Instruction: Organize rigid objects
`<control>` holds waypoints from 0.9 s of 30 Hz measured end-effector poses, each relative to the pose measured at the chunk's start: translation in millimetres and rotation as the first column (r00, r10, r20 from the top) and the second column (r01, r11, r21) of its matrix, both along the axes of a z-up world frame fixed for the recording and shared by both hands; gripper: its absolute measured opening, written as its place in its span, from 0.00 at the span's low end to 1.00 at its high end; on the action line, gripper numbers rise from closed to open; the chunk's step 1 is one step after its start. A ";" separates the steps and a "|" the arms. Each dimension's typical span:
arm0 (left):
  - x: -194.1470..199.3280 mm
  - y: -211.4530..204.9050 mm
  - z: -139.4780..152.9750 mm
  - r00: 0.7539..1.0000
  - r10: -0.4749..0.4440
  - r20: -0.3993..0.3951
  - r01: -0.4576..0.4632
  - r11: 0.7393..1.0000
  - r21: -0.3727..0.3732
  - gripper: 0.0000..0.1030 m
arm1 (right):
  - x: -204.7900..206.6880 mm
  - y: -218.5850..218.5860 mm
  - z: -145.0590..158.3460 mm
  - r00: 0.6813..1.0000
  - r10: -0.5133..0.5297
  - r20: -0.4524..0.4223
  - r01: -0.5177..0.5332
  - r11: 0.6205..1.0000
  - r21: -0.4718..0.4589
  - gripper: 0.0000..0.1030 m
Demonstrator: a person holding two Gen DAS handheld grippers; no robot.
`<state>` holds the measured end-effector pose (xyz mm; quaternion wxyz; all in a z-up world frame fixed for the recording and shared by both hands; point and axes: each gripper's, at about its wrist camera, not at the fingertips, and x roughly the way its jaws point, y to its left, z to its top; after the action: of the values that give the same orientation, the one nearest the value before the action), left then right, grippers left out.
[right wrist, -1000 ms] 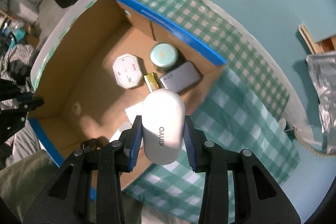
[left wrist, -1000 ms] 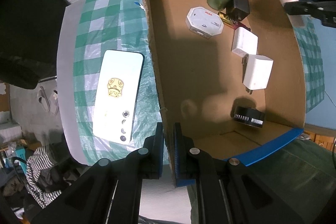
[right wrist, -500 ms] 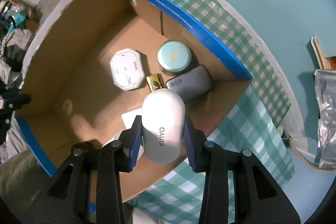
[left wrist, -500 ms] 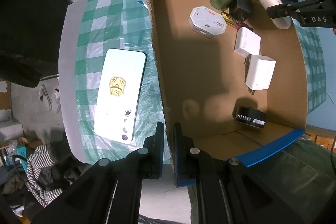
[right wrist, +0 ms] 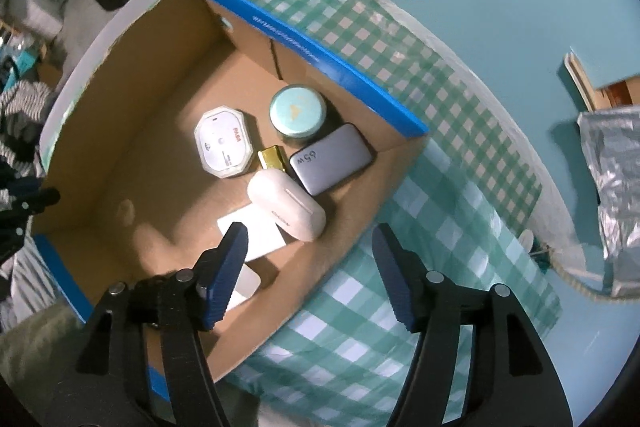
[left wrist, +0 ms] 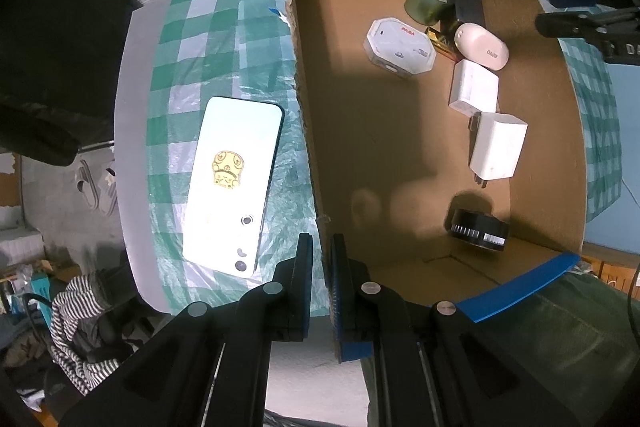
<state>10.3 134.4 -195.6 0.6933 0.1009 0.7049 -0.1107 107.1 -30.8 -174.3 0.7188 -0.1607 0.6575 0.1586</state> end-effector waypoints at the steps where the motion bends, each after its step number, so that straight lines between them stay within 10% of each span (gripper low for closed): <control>1: 0.4 0.3 0.5 1.000 0.003 0.001 -0.003 1.000 0.000 0.08 | -1.3 -2.5 3.0 1.000 -0.014 0.003 0.014 1.000 0.008 0.63; 15: 18.9 2.9 46.3 0.980 0.130 0.149 -0.136 0.990 0.027 0.46 | -28.0 -59.9 62.2 0.960 -0.259 0.108 0.246 0.962 0.121 0.68; 27: 25.3 -51.2 124.0 0.917 0.072 0.393 -0.079 0.997 0.000 0.83 | -60.9 -126.1 114.6 0.830 -0.499 0.249 0.448 0.862 0.237 0.68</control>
<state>35.5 83.2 -71.7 0.8233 0.0993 0.5560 -0.0558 46.2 -156.9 -59.7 0.8384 0.0469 0.5431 0.0035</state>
